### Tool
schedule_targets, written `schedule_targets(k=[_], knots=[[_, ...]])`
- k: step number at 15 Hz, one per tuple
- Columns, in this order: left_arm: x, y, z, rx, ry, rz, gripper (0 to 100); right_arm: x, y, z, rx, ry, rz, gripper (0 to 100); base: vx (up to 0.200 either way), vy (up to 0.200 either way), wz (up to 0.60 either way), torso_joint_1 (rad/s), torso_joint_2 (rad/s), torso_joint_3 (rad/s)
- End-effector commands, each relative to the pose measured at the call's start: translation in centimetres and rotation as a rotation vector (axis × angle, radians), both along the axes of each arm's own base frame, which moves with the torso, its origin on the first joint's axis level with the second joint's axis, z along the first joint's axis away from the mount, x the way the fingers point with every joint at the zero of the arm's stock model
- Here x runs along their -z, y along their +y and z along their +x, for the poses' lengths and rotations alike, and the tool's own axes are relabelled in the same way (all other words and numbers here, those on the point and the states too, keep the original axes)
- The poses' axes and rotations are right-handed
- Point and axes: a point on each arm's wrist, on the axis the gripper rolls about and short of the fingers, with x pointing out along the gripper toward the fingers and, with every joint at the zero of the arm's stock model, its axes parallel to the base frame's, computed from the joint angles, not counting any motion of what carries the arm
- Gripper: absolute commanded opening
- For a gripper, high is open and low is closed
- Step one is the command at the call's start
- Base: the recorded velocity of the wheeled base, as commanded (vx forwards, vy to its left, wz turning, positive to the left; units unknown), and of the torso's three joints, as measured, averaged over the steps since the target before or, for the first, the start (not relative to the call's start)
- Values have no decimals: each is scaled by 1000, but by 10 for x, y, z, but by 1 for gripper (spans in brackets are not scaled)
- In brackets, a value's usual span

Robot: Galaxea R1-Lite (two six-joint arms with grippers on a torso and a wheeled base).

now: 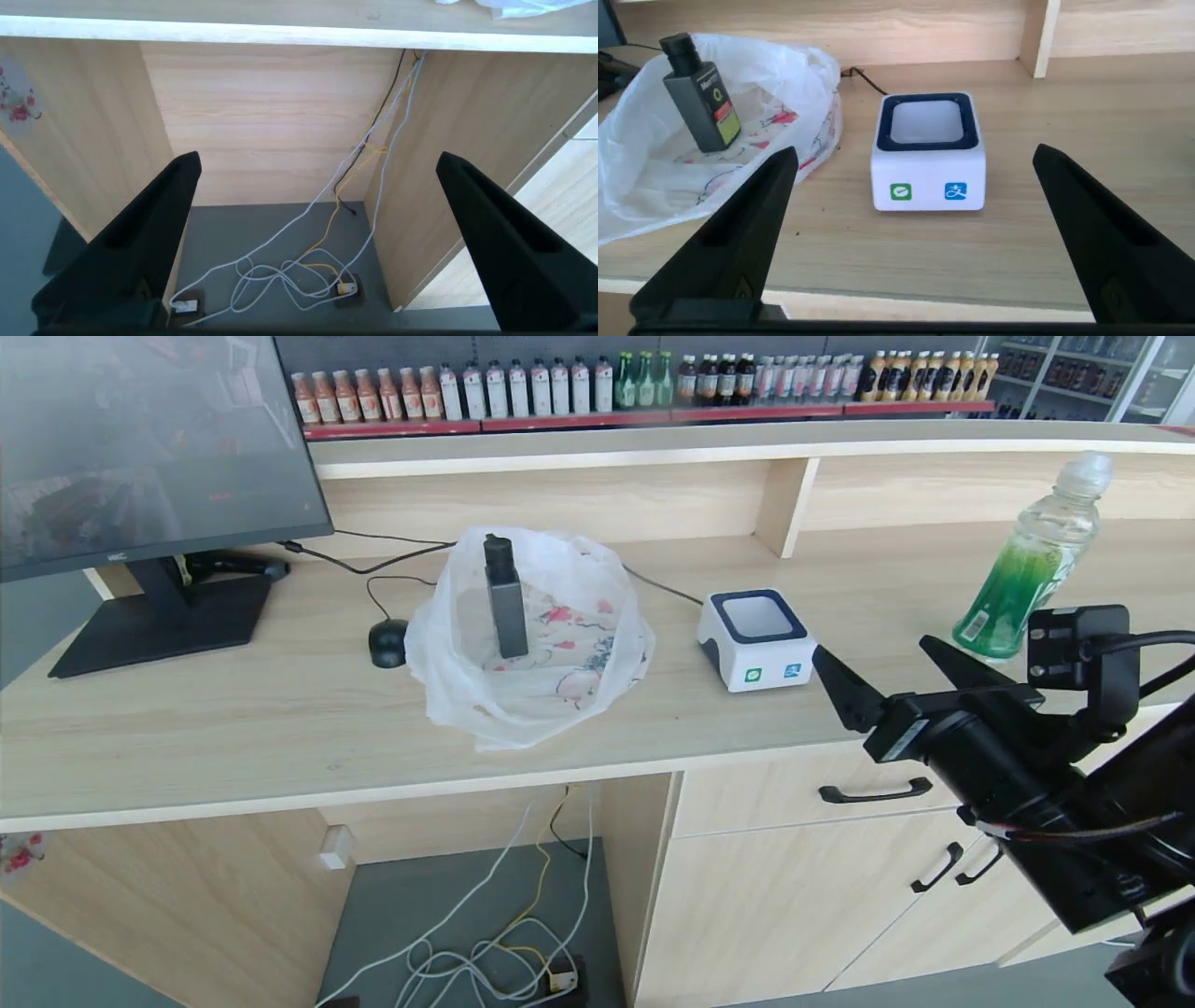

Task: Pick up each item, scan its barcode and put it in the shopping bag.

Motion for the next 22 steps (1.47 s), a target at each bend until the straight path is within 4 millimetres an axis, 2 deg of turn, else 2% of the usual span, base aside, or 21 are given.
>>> schedule_targets(k=[1,9,22], knots=[[0,0,0,0,0,0,100,-2,-5,5,28,-9,3,100,0,-200,0,7,2,-2],[0,0,0,0,0,-2,100,5,-3,9,28,15,-8,100,0,-200,0,2,2,1],[0,0,0,0,0,-2,100,2,-2,14,29,0,-1,100,0,-200,0,3,4,4]])
